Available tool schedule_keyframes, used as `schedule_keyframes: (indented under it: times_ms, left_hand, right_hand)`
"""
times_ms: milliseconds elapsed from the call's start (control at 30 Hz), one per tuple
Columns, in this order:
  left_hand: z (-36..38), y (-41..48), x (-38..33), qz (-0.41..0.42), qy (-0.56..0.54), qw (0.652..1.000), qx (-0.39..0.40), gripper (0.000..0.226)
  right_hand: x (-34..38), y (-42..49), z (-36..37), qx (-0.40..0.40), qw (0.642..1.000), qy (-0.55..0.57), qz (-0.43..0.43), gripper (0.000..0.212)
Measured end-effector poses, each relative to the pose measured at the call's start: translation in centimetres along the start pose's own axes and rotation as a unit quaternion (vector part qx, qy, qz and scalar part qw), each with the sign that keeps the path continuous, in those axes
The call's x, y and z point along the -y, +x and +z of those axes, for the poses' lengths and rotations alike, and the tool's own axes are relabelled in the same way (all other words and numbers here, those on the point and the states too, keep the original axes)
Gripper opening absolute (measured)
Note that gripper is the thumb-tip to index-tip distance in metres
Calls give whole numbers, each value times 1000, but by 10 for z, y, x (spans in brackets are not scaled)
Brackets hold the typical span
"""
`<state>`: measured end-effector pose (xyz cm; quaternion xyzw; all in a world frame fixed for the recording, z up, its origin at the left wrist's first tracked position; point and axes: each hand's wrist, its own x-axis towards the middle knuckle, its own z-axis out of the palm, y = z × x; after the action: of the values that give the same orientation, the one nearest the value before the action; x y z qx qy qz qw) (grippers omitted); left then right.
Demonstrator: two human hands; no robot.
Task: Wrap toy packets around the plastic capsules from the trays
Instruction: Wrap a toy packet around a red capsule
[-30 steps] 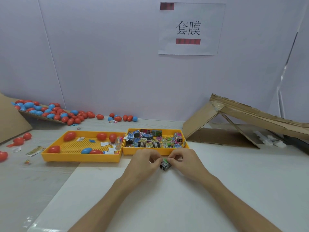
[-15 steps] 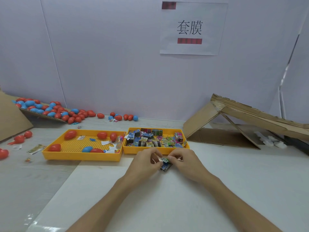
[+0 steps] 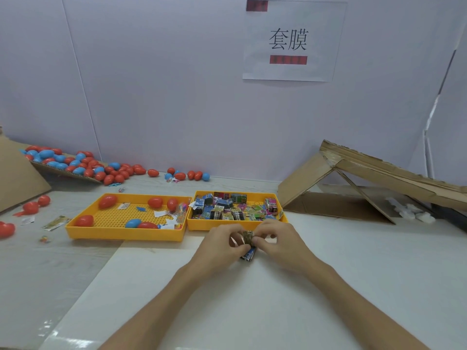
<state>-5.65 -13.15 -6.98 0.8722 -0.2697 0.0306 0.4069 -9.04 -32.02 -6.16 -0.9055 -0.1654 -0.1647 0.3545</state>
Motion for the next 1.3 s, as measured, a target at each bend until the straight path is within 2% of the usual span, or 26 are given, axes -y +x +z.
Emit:
schedule_keyframes:
  times_ms: [167, 367, 467, 733, 900, 1000, 1167, 1300]
  left_hand:
    - [-1, 1, 0, -5, 17, 999, 29, 7]
    - [0, 0, -1, -1, 44, 999, 23, 9]
    - [-1, -1, -2, 0, 58, 998, 20, 6]
    - [0, -4, -5, 1, 96, 995, 16, 12]
    - [1, -4, -6, -16, 109, 994, 9, 27]
    - [0, -4, -7, -20, 104, 994, 15, 23]
    - [-2, -4, -10, -19, 97, 995, 20, 12]
    - [-3, -5, -9, -14, 113, 993, 13, 12]
  right_hand:
    - [2, -1, 0, -14, 1000, -8, -18, 27]
    - [4, -2, -1, -20, 1000, 11, -13, 32]
    - [5, -3, -1, -20, 999, 25, -10, 23]
    - [11, -4, -2, -13, 998, 53, 4, 19]
    - [14, -4, -3, -34, 996, 79, 11, 18]
    - [14, -4, -4, -6, 997, 78, 9, 19]
    - [13, -2, -7, 22, 994, 106, 17, 4]
    - [13, 0, -10, 0, 984, 175, 38, 16]
